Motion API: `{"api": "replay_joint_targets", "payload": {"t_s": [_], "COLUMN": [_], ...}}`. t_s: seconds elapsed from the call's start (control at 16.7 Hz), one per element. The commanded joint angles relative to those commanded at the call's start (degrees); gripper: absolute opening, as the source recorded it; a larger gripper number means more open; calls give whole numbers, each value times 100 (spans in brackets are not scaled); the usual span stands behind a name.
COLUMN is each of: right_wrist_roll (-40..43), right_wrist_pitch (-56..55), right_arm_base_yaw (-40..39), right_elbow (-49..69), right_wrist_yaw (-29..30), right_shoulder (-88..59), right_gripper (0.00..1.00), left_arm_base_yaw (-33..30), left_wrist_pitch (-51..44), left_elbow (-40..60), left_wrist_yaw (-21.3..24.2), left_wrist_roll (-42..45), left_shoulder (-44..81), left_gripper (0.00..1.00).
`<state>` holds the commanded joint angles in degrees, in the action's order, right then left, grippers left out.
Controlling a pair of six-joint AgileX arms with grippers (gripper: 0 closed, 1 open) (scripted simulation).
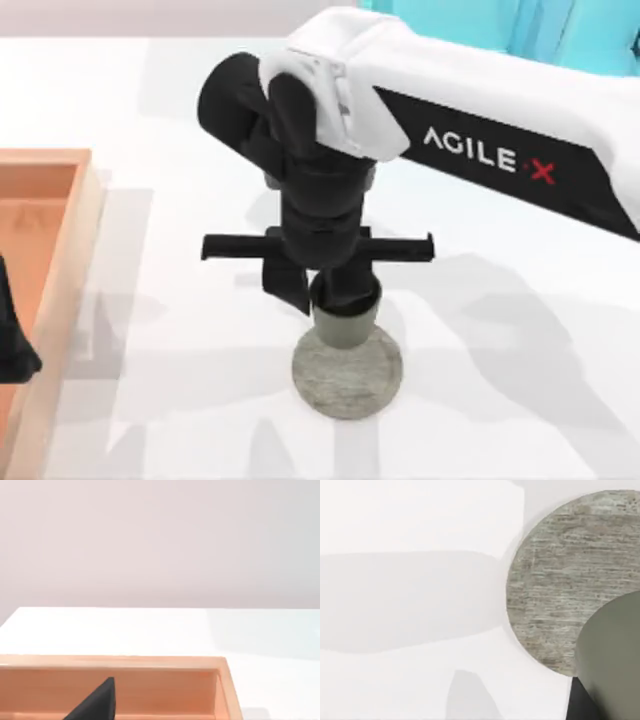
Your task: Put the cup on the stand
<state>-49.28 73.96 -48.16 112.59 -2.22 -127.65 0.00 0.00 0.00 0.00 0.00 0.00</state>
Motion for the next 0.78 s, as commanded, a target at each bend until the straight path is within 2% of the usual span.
{"api": "replay_joint_targets", "payload": {"t_s": [0.42,0.72,0.78], "right_wrist_roll": [28,28,28], "right_wrist_pitch": [-1245,-1330,-1330], "right_arm_base_yaw": [31,33,33], "right_elbow": [-1185,-1266,-1266], "right_wrist_yaw": [3,5,5], "right_shoulder": [-37,-47,-47], "right_gripper": [0,0,8], "left_arm_base_yaw": [0,0,0], "left_wrist_pitch": [0,0,0], "left_elbow": [0,0,0], "left_wrist_yaw": [0,0,0], "left_wrist_roll": [0,0,0], "left_shoulder": [0,0,0], "left_gripper": [100,100,100]}}
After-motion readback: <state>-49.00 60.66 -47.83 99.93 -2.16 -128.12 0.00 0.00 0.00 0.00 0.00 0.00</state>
